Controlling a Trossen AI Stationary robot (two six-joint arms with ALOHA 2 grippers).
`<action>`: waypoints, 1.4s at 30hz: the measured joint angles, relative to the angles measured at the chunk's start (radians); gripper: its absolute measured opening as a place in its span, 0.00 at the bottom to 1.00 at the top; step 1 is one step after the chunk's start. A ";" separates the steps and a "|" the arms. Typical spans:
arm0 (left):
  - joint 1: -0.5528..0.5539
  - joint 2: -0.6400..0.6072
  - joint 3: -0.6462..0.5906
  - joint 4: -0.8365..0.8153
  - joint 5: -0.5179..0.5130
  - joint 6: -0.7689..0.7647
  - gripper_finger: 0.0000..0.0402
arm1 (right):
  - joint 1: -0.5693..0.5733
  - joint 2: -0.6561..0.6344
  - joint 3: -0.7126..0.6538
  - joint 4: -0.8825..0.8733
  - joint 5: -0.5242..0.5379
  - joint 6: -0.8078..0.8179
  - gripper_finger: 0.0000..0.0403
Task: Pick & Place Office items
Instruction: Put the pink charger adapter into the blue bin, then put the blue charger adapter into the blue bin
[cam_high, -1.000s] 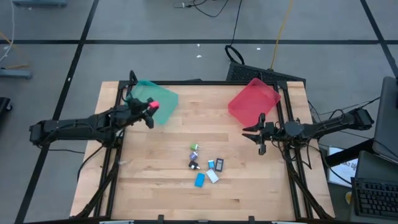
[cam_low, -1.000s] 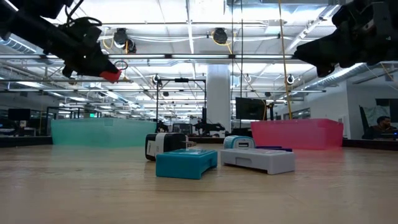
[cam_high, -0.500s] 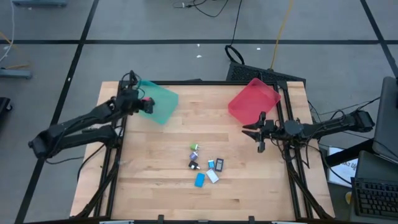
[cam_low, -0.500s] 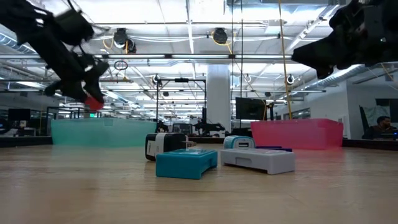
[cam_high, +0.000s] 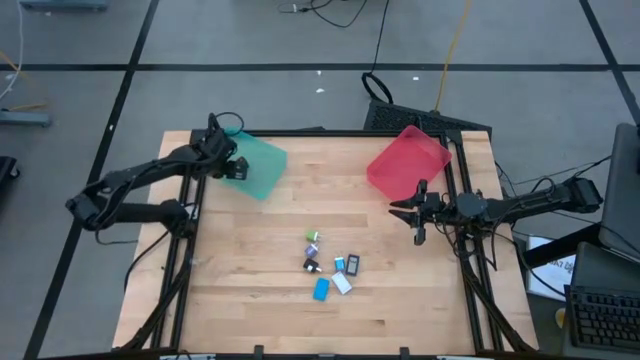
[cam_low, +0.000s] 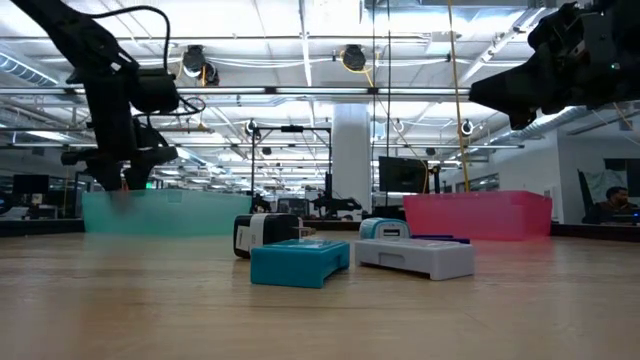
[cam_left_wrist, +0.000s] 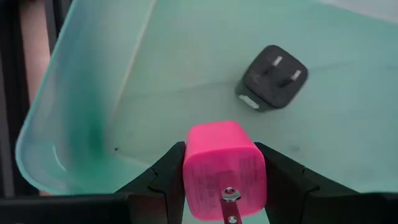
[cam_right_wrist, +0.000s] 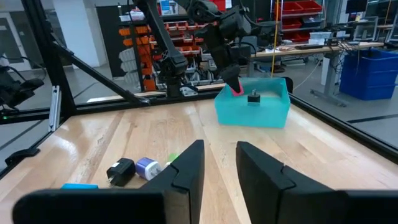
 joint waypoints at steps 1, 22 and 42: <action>0.004 0.016 0.006 -0.005 0.000 0.002 0.39 | 0.000 0.000 0.000 0.000 0.000 -0.001 0.20; 0.019 0.093 0.072 0.004 -0.010 0.148 0.44 | 0.000 0.000 0.000 0.000 0.000 -0.003 0.19; -0.421 -0.343 0.039 0.092 0.034 0.154 0.35 | 0.000 0.001 0.000 0.000 0.000 -0.012 0.19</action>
